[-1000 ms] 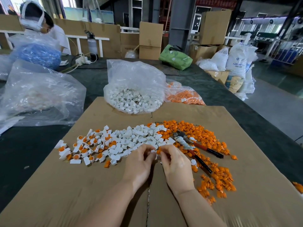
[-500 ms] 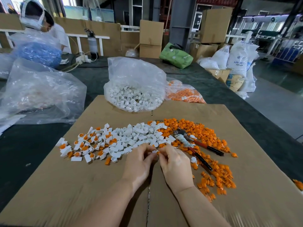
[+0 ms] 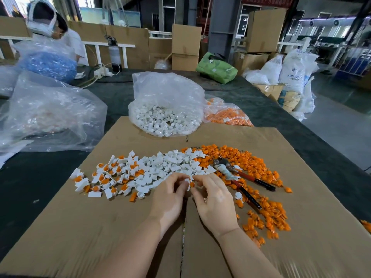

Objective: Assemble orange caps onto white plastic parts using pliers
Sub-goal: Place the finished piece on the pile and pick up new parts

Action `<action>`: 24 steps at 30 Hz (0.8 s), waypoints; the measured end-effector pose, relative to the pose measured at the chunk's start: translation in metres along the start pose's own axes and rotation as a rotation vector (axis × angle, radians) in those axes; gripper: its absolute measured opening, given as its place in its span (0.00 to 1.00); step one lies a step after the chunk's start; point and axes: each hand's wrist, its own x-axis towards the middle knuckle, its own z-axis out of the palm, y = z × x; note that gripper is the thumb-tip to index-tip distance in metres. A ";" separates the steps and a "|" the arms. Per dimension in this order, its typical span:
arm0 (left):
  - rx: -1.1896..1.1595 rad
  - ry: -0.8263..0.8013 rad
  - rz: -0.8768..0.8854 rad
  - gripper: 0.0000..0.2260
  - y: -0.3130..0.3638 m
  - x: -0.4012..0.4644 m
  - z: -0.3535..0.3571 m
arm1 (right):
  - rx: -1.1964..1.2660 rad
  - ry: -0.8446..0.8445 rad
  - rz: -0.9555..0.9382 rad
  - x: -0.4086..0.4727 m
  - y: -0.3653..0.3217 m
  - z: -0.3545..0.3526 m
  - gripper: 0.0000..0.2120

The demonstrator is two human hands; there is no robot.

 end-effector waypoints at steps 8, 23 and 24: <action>-0.001 -0.004 0.011 0.10 -0.002 0.000 0.000 | 0.017 0.021 -0.050 0.001 0.000 -0.001 0.10; -0.047 0.003 -0.016 0.08 -0.003 0.001 0.001 | -0.003 0.022 -0.050 0.002 -0.001 -0.001 0.10; -0.042 0.003 -0.015 0.07 -0.003 0.001 0.001 | -0.003 0.024 -0.053 0.002 -0.001 -0.001 0.10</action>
